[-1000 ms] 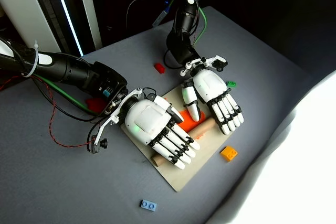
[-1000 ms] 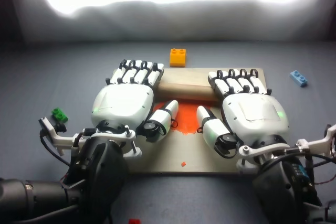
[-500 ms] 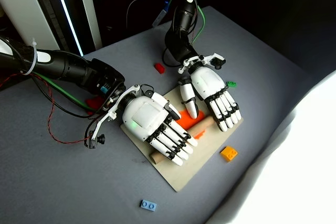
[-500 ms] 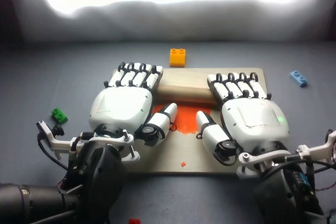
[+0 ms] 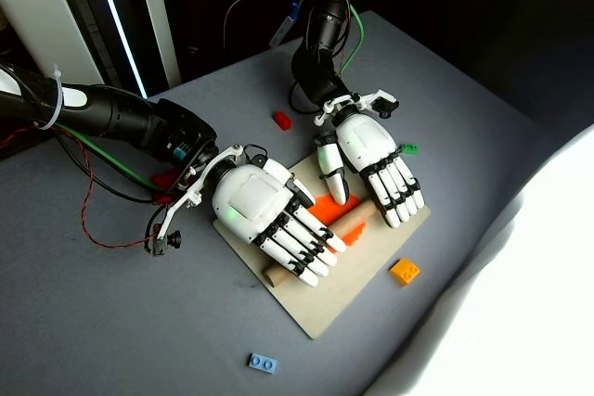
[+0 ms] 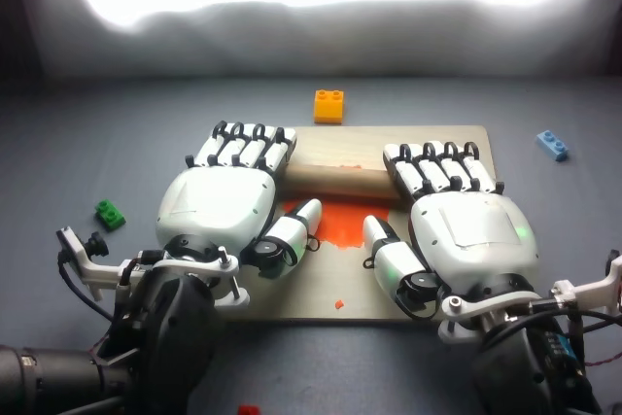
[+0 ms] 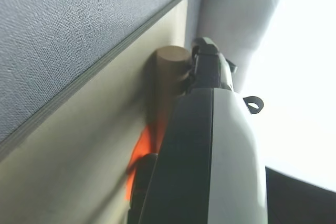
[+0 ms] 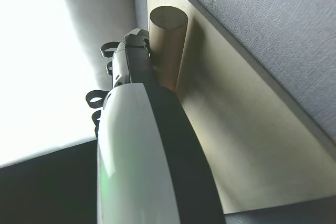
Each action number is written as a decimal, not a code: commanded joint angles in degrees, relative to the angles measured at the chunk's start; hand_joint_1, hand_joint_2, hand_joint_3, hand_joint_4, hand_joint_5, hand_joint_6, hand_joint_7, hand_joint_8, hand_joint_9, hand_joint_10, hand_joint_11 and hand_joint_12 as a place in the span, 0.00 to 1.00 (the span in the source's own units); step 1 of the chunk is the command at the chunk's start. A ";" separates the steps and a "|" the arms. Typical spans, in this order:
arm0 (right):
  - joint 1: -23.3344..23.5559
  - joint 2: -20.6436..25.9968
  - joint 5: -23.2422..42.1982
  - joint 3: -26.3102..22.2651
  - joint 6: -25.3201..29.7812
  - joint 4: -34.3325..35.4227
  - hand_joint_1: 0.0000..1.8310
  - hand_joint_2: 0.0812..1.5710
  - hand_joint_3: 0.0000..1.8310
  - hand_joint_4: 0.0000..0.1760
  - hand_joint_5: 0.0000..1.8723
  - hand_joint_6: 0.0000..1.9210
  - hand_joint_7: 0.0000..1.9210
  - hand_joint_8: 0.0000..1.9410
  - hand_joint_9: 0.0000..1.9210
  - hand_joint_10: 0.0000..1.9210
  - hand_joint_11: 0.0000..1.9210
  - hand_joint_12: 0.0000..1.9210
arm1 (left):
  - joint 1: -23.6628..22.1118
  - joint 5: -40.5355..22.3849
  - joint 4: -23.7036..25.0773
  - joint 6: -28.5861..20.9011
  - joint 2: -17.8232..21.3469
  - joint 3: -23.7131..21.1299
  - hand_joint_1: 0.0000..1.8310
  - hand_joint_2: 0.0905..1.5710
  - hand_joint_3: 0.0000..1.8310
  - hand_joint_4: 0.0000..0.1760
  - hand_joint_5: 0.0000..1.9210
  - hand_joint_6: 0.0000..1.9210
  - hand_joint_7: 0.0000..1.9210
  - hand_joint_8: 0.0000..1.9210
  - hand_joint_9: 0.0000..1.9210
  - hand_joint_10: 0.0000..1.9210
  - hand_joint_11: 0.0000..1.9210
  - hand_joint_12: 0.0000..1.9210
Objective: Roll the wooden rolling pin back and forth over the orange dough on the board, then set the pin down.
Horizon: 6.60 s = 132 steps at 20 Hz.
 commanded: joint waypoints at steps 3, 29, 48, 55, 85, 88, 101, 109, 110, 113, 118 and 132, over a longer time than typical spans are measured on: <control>-1.05 -0.20 1.21 -0.44 -1.05 -0.54 0.00 1.00 0.06 0.00 0.12 0.00 0.11 0.00 0.07 0.00 0.00 0.14 | 1.05 -1.01 0.51 0.19 0.42 -0.79 0.00 0.97 0.00 0.00 0.09 0.00 0.09 0.00 0.06 0.00 0.00 0.11; -3.69 -0.24 4.27 -5.05 -5.46 -0.55 0.00 1.00 0.06 0.00 0.12 0.00 0.11 0.00 0.06 0.00 0.00 0.11 | 3.23 -2.55 1.25 0.62 3.40 -6.29 0.00 0.97 0.00 0.00 0.10 0.00 0.09 0.00 0.05 0.00 0.00 0.09; -4.50 -0.40 6.31 -7.63 -8.07 -0.62 0.00 1.00 0.06 0.00 0.11 0.00 0.10 0.00 0.06 0.00 0.00 0.13 | 4.58 -3.83 2.43 0.18 5.96 -9.98 0.00 0.97 0.00 0.00 0.09 0.00 0.09 0.00 0.05 0.00 0.00 0.11; -4.76 -0.45 6.61 -8.37 -8.69 -0.68 0.00 1.00 0.06 0.00 0.12 0.00 0.11 0.00 0.07 0.00 0.00 0.16 | 5.05 -4.61 2.58 0.26 6.33 -11.43 0.00 0.97 0.00 0.00 0.10 0.00 0.10 0.00 0.06 0.00 0.00 0.11; -5.10 -1.26 8.17 -10.70 -11.13 -1.10 0.00 1.00 0.06 0.00 0.11 0.00 0.10 0.00 0.07 0.00 0.00 0.11 | 5.97 -5.79 2.59 1.97 10.75 -17.78 0.00 0.97 0.00 0.00 0.09 0.00 0.09 0.00 0.06 0.00 0.00 0.10; -4.99 -1.26 8.14 -10.67 -11.12 -1.10 0.00 1.00 0.06 0.00 0.11 0.00 0.10 0.00 0.06 0.00 0.00 0.11 | 5.96 -5.84 2.59 2.05 10.87 -18.06 0.00 0.97 0.00 0.00 0.10 0.00 0.09 0.00 0.06 0.00 0.00 0.12; -3.72 -1.46 8.22 -9.69 -10.82 -1.10 0.00 1.00 0.06 0.00 0.11 0.00 0.10 0.00 0.07 0.00 0.00 0.14 | 5.81 -5.82 3.61 1.90 11.57 -18.97 0.00 0.97 0.00 0.00 0.10 0.00 0.09 0.00 0.06 0.00 0.00 0.10; -3.00 -1.57 8.23 -8.92 -10.66 -1.09 0.00 1.00 0.06 0.00 0.12 0.00 0.11 0.00 0.07 0.00 0.00 0.16 | 5.70 -5.81 3.97 1.68 11.57 -18.93 0.00 0.97 0.00 0.00 0.09 0.00 0.09 0.00 0.06 0.00 0.00 0.12; -2.89 -1.57 8.23 -8.84 -10.62 -1.09 0.00 1.00 0.06 0.00 0.12 0.00 0.11 0.00 0.07 0.00 0.00 0.15 | 5.65 -5.81 4.03 1.66 11.59 -18.95 0.00 0.97 0.00 0.00 0.09 0.00 0.09 0.00 0.06 0.00 0.00 0.12; -2.65 -1.57 8.26 -8.73 -10.66 -1.09 0.00 1.00 0.06 0.00 0.12 0.00 0.11 0.00 0.07 0.00 0.00 0.13 | 5.39 -5.80 4.15 1.66 11.63 -18.93 0.00 0.97 0.00 0.00 0.10 0.00 0.10 0.00 0.07 0.00 0.00 0.12; -1.98 -1.57 8.28 -8.30 -10.62 -1.10 0.00 1.00 0.06 0.00 0.12 0.00 0.11 0.00 0.07 0.00 0.00 0.13 | 4.65 -5.09 4.82 1.66 12.24 -18.97 0.00 0.97 0.00 0.00 0.10 0.00 0.10 0.00 0.06 0.00 0.00 0.11; 0.00 -1.75 9.41 -6.82 -9.52 -4.21 0.00 1.00 0.06 0.00 0.12 0.00 0.11 0.00 0.07 0.01 0.00 0.15 | -0.97 -1.31 4.93 2.93 16.00 -19.86 0.00 0.97 0.00 0.00 0.09 0.00 0.09 0.00 0.06 0.00 0.00 0.09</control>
